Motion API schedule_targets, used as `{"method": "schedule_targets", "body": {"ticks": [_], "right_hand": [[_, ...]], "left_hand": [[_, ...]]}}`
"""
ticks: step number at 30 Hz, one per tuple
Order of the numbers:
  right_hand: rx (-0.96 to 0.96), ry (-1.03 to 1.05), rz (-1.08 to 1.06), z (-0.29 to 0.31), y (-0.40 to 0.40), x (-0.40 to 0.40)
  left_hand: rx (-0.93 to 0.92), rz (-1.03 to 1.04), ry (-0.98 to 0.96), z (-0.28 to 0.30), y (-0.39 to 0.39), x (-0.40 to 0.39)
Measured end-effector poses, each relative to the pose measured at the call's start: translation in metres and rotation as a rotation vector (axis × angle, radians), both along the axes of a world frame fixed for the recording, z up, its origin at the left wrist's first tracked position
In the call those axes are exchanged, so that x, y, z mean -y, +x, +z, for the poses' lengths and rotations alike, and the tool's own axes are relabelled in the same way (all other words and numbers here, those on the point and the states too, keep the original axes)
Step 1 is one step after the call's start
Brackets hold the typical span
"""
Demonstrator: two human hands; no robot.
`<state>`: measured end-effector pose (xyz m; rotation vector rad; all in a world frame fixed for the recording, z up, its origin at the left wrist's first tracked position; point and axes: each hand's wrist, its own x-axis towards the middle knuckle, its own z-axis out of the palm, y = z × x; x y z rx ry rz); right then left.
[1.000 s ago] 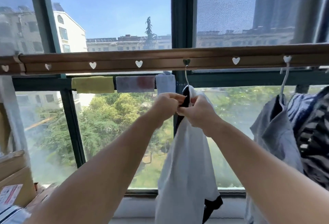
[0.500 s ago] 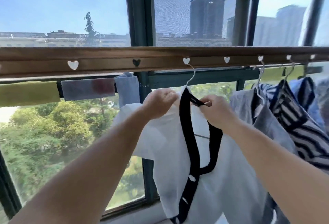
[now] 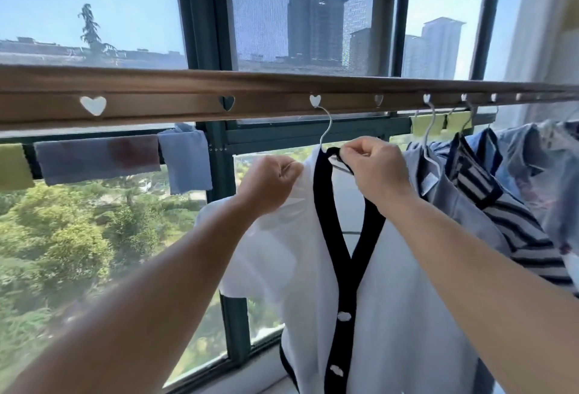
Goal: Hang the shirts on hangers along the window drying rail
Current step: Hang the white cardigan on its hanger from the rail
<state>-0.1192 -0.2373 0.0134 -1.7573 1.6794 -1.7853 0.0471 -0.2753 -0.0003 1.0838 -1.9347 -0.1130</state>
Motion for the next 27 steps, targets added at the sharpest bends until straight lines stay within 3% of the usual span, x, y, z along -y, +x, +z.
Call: {"method": "schedule_targets", "body": {"ticks": [2,6,11,13,16,19,22,27], "right_hand": [[-0.065,-0.026,-0.006,0.000,0.005,0.001],[0.032,-0.130,-0.052,0.019,0.004,0.004],[-0.318,0.060,-0.017,0.006,0.009,0.009],[-0.353,0.080,-0.020,-0.007,0.009,0.011],[-0.338,-0.036,0.011,-0.011,0.012,0.006],[-0.552,-0.105,0.016,-0.015,0.014,-0.001],[-0.726,-0.072,0.021,-0.021,0.019,-0.003],[-0.785,-0.071,-0.049,-0.021,0.024,0.004]], "left_hand": [[-0.013,-0.006,0.002,-0.001,0.004,0.001],[0.016,-0.024,0.000,-0.001,0.012,0.000],[-0.044,-0.086,0.058,-0.006,0.017,-0.001],[-0.078,-0.112,0.091,-0.007,0.018,-0.002],[-0.266,-0.124,0.167,-0.002,0.024,-0.004],[-0.426,-0.085,0.166,0.002,0.038,-0.003],[-0.338,-0.028,0.053,0.005,0.046,-0.004],[-0.060,0.205,-0.199,0.021,0.085,0.004]]}}
